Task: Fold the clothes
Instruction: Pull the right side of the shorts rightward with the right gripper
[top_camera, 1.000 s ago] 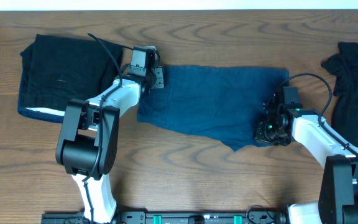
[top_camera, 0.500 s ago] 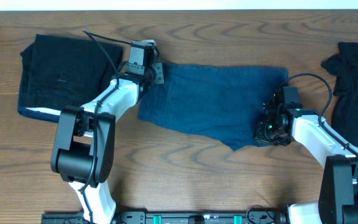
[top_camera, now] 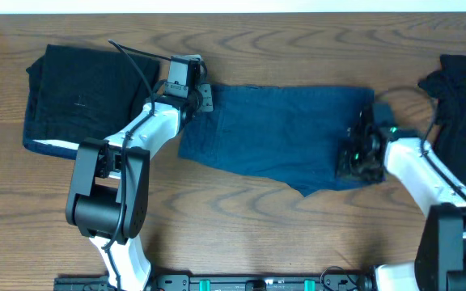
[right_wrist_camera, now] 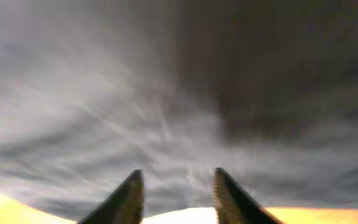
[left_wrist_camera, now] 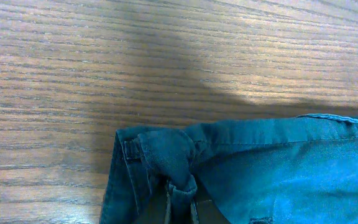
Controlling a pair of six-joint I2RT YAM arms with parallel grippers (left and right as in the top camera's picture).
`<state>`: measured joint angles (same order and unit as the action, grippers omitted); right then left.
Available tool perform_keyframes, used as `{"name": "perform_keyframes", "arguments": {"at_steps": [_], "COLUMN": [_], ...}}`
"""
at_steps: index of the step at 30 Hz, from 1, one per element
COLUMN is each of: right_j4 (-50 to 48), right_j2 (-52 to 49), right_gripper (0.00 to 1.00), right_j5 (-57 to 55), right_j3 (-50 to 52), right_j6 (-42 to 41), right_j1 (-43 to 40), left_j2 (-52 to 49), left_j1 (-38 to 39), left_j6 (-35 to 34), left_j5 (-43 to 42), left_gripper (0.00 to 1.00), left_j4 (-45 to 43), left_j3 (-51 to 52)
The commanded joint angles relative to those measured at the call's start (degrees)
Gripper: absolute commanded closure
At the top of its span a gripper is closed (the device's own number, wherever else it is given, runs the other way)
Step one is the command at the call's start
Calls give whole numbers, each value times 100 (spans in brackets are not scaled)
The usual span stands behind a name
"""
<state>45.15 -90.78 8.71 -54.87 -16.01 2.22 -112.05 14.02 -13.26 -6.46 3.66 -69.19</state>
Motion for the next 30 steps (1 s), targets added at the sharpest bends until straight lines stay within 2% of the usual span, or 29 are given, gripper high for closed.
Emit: {"name": "perform_keyframes", "arguments": {"at_steps": [1,2,3,7,8,13,18,25,30], "right_j4": [-11,-11,0,81,33,-339,-951,-2280,-3003], "right_j2": [463,527,584,603,586,310,-269,-1200,-1692], "right_gripper": [46,36,34,53,55,55,54,56,56], "right_j5": [-129,-170,-227,-289,-289,-181,822,1403,1668], "right_j3": [-717,-852,-973,-1360,-1370,-1370,-1370,-1370,-1370], "right_j6": [0,0,24,286,323,470,501,745,1303], "right_j1": [-122,-153,-186,-496,-603,-1261,-1827,-1963,-1963], "left_j2": [94,94,94,94,94,94,94,94,94], "left_j1": [-24,-24,-24,-24,-24,-24,-24,-24,-24], "left_j6": [48,48,48,50,50,50,50,50,50], "left_j5": [68,68,68,70,70,70,72,72,72], "left_gripper": [94,94,94,94,94,94,94,94,94], "left_j4": [59,66,85,103,101,98,52,15,11], "left_j3": [28,28,28,28,28,28,28,28,28]}}
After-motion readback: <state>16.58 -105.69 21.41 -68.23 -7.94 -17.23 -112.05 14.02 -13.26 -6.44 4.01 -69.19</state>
